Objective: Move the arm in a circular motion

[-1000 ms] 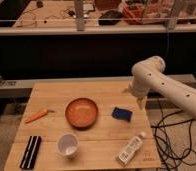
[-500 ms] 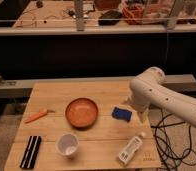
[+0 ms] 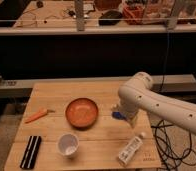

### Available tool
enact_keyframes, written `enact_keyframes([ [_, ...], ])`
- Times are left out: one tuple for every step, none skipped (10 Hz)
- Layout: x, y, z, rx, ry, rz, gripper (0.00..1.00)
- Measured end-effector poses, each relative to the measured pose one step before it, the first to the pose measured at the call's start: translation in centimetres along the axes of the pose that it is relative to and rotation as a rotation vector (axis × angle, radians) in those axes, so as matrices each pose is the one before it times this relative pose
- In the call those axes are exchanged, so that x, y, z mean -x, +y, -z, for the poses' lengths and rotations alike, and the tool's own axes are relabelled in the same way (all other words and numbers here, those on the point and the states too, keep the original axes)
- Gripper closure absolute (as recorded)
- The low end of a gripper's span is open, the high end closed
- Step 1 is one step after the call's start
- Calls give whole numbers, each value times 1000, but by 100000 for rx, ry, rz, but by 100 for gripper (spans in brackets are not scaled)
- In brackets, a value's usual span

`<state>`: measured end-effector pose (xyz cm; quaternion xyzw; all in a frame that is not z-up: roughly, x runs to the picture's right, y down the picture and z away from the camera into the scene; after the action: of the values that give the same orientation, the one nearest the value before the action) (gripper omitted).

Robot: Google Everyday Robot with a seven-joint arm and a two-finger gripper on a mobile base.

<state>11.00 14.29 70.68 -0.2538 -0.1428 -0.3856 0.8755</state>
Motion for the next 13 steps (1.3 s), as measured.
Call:
enact_keyframes([
  [1768, -1878, -188, -80, -2312, 5317, 20],
  [961, -1391, -123, -273, -1116, 3954, 20],
  [754, -1319, 11, -7, -930, 4160, 20],
  [384, -1668, 211, -232, -506, 5264, 20],
  [-126, -1049, 148, -44, -11, 2579, 20],
  [-1042, -1064, 163, -443, 1196, 2010, 20],
  [-1336, -661, 45, -195, 700, 1046, 20],
  [-1939, -713, -216, -60, 748, 462, 20],
  [-1254, -797, -205, -1043, 224, 143, 20],
  [-1911, -477, -250, -1391, 669, -683, 20],
  [-2193, 129, -197, -1566, 1113, -1929, 20],
  [-1590, 765, 5, -925, 1077, -2305, 20],
  [-1541, 1243, 126, -648, 1103, -3201, 20],
])
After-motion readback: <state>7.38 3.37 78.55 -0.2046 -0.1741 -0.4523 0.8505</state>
